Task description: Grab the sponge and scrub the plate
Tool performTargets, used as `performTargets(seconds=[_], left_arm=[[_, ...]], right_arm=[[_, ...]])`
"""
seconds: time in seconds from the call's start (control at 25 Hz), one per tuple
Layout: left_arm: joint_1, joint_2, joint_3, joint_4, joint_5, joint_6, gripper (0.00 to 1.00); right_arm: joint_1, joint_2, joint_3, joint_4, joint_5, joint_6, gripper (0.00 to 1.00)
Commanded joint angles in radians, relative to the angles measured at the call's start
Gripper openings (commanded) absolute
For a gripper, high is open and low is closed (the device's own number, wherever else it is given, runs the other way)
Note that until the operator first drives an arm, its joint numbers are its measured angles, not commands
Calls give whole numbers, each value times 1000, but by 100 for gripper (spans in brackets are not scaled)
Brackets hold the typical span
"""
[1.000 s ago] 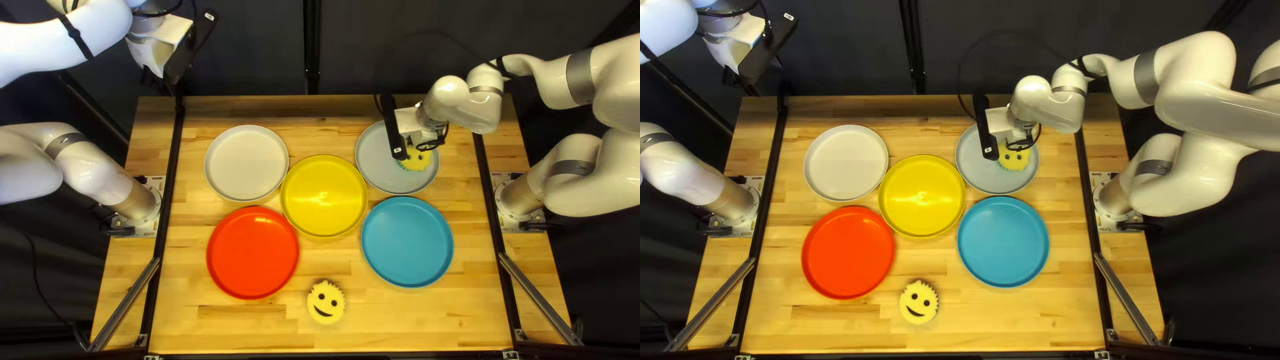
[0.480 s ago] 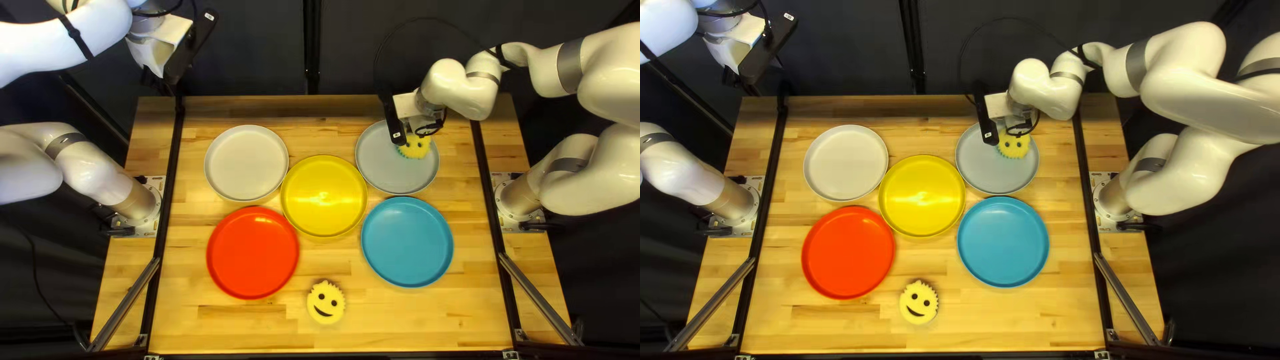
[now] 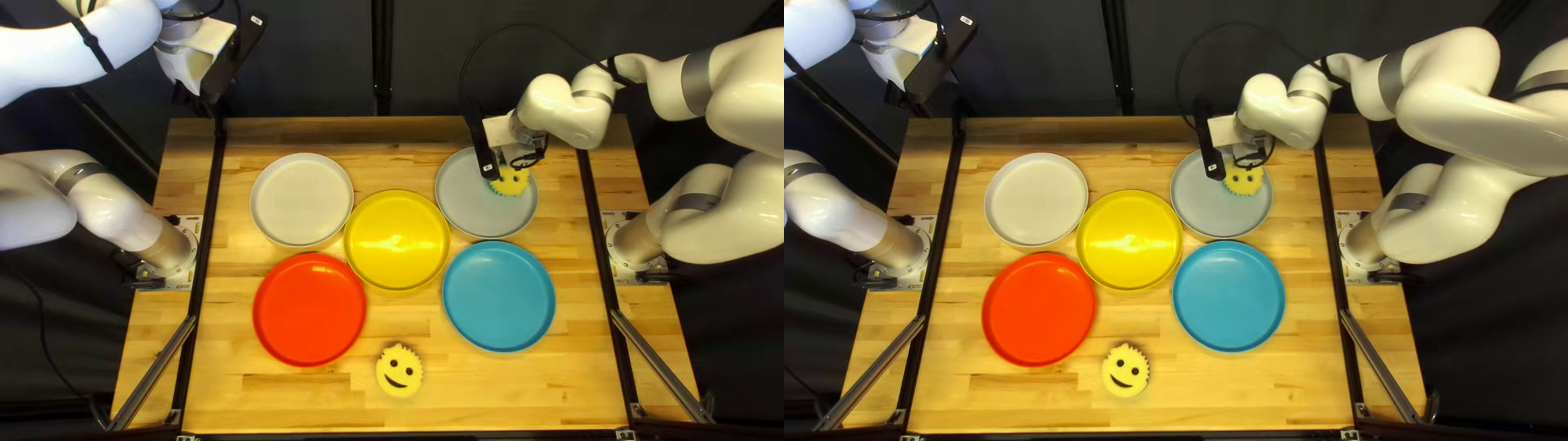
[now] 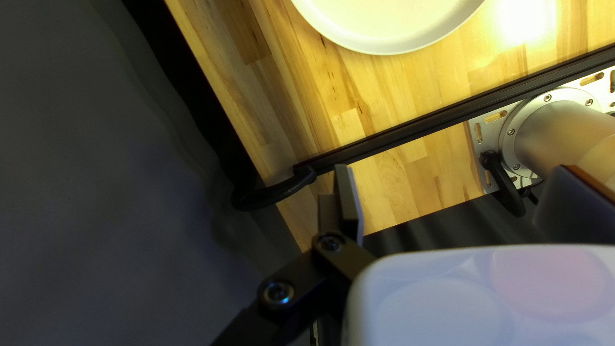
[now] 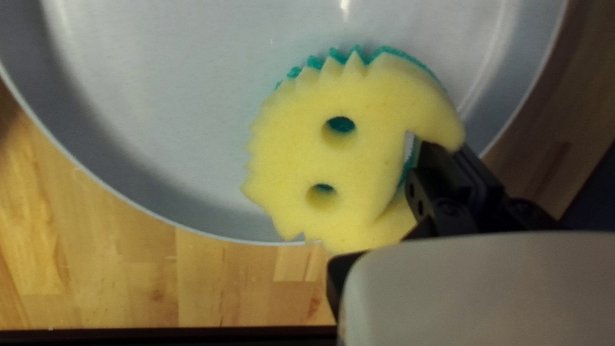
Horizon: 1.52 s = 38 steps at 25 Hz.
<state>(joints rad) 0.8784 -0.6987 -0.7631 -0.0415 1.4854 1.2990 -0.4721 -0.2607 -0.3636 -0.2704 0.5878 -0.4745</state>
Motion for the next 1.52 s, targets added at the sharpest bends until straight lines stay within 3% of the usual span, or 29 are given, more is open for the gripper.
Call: performTargets(seconds=[0.04,0.32,0.8,1.04,1.28,1.52], left_arm=[[0,0,0,0,0,0,100],[0,0,0,0,0,0,100],[0,0,0,0,0,0,100],[0,0,0,0,0,0,100],[0,0,0,0,0,0,100],[0,0,0,0,0,0,100]], right_arm=[[69,-38,33,-18,15,64,0],[110,-3,24,-31,-10,98,0],[-44,156,-143,-33,-38,43,0],[-72,228,-238,-11,-18,55,0],[-32,236,-262,-1,2,127,0],[69,216,-248,-34,23,252,0]])
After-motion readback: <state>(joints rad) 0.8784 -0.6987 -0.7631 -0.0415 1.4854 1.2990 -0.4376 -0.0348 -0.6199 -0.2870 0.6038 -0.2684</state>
